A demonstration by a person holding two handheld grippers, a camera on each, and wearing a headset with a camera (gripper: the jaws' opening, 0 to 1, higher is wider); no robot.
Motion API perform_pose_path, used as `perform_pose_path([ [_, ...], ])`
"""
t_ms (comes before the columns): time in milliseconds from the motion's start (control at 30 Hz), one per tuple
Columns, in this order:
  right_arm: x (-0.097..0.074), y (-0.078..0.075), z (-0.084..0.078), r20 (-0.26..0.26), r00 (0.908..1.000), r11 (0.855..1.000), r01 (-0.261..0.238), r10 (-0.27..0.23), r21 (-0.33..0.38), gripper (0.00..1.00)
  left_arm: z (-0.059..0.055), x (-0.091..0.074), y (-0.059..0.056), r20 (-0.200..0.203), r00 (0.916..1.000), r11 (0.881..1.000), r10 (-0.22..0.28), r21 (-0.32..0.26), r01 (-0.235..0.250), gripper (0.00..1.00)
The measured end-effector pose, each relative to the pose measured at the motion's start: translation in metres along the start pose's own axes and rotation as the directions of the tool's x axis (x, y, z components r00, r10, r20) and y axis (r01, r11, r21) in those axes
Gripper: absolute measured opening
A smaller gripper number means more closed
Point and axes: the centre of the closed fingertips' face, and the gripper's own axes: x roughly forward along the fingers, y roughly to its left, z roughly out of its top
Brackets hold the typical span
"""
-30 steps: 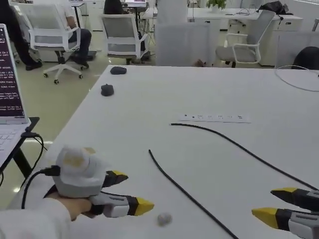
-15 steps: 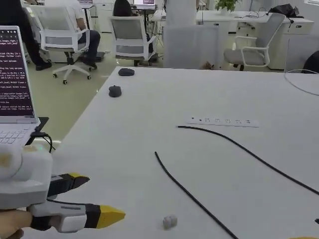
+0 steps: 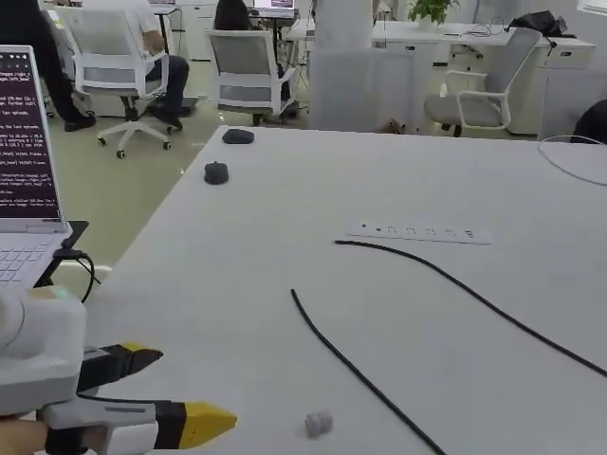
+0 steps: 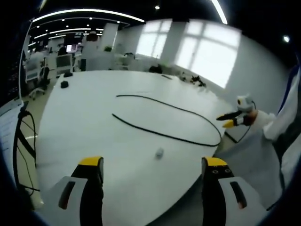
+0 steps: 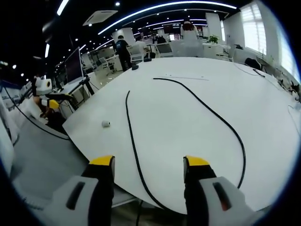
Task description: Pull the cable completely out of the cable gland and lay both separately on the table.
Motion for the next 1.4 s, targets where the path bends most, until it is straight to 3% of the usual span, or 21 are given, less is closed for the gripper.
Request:
perform_pose_path([
  [167,0.005,0.003,-0.004,-0.012,0.9999,1.0,-0.001,0.001,0.005,0.6,-0.001,0.001,-0.005,0.015,0.9999,1.0,-0.007,-0.016,0.008,0.86],
  [533,0.007,0.007,-0.007,-0.027,0.9996,1.0,-0.01,0.01,0.007,0.6,-0.004,0.002,-0.004,0.017,0.9998,1.0,-0.008,-0.022,0.008,0.85],
  [667,0.007,0.007,-0.006,-0.02,0.9998,1.0,-0.005,0.005,0.016,0.59,-0.003,0.004,-0.007,0.037,0.9992,0.999,-0.013,-0.045,0.014,0.85],
  [1400,0.012,0.013,-0.017,-0.042,0.9991,1.0,-0.008,0.009,0.027,0.58,-0.01,0.01,-0.013,0.032,0.9987,0.998,-0.041,-0.053,0.042,0.84],
])
